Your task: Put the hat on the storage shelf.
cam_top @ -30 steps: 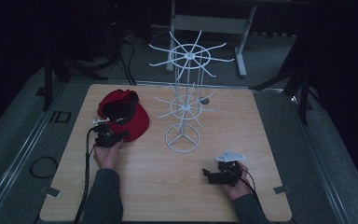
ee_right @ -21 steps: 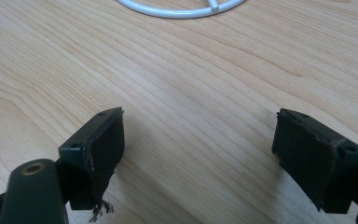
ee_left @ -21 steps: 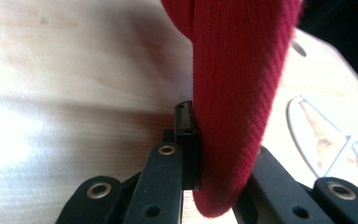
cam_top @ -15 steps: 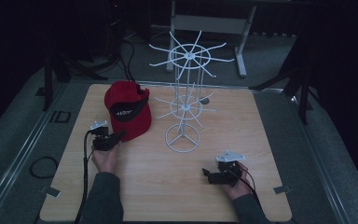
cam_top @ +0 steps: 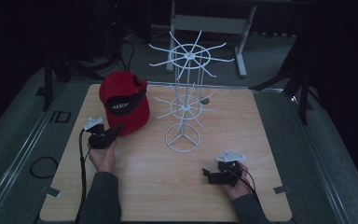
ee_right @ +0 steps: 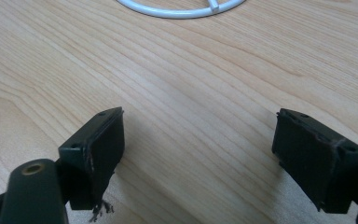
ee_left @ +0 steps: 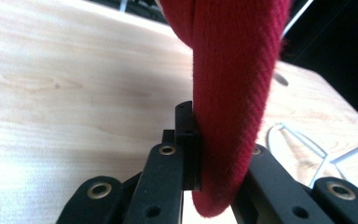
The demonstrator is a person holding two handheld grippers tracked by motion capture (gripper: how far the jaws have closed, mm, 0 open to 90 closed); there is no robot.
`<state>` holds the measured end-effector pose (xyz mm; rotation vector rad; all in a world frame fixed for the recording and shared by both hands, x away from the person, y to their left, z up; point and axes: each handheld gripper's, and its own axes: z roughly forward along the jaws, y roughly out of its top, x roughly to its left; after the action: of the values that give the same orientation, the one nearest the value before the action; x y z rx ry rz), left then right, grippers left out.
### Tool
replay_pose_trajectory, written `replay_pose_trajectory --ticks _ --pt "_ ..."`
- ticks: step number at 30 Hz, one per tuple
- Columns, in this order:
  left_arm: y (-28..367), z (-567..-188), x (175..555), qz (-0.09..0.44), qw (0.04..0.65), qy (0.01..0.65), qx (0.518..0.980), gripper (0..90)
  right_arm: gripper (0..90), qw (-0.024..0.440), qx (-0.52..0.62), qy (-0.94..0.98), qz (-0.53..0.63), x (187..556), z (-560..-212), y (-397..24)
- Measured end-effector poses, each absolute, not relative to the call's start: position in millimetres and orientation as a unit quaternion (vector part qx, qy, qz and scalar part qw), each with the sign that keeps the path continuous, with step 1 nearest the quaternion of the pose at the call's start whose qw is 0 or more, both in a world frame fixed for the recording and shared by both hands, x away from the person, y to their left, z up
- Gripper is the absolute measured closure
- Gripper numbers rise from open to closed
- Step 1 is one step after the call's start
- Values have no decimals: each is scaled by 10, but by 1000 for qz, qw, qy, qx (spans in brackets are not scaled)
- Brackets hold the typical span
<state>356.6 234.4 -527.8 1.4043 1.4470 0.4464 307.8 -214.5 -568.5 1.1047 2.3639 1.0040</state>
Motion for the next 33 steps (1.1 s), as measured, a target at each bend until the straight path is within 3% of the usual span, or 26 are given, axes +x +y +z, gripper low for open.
replay_pose_trajectory --ticks 33 --pt "2267 -4573 3312 239 569 551 562 863 167 174 388 833 354 3081 -5685 -2146"
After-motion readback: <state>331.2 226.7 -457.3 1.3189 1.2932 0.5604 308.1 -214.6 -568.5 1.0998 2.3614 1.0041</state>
